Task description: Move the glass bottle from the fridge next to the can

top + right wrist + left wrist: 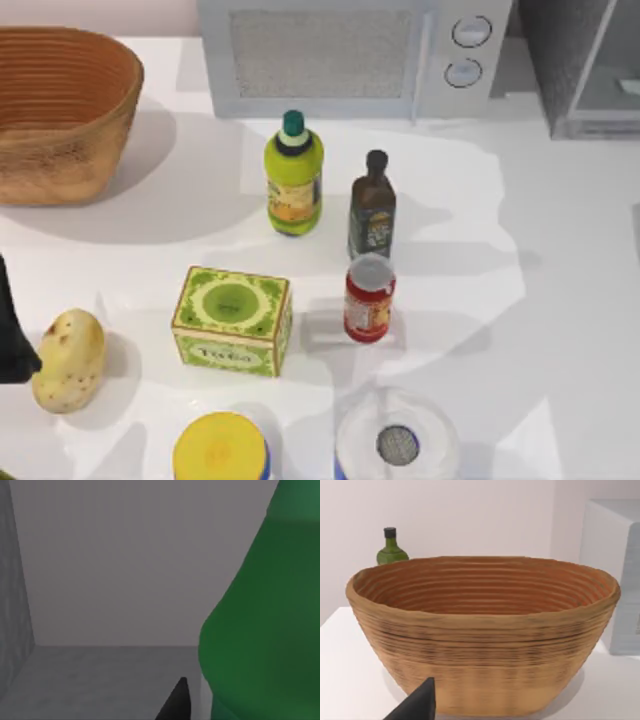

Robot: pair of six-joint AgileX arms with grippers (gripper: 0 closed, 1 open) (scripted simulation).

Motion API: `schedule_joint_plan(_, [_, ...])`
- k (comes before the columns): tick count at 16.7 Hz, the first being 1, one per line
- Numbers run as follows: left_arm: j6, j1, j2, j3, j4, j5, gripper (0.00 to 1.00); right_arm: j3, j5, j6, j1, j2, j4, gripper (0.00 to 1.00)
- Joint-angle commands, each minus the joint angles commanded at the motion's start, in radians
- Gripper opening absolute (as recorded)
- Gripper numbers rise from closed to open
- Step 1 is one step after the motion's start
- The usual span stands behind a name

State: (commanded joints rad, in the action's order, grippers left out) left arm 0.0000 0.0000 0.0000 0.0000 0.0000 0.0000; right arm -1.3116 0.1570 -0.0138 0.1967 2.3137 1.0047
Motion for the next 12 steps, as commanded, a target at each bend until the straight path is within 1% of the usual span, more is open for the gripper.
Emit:
schedule_joint_plan(7, [0.000, 0.000, 0.000, 0.000, 0.000, 0.000, 1.00, -0.030, 0.002, -0.001, 0.000, -0.112, -0.143, 0.00])
schedule_joint_plan(12, [0.000, 0.000, 0.000, 0.000, 0.000, 0.000, 1.00, -0.026, 0.002, -0.003, 0.000, -0.116, -0.146, 0.00])
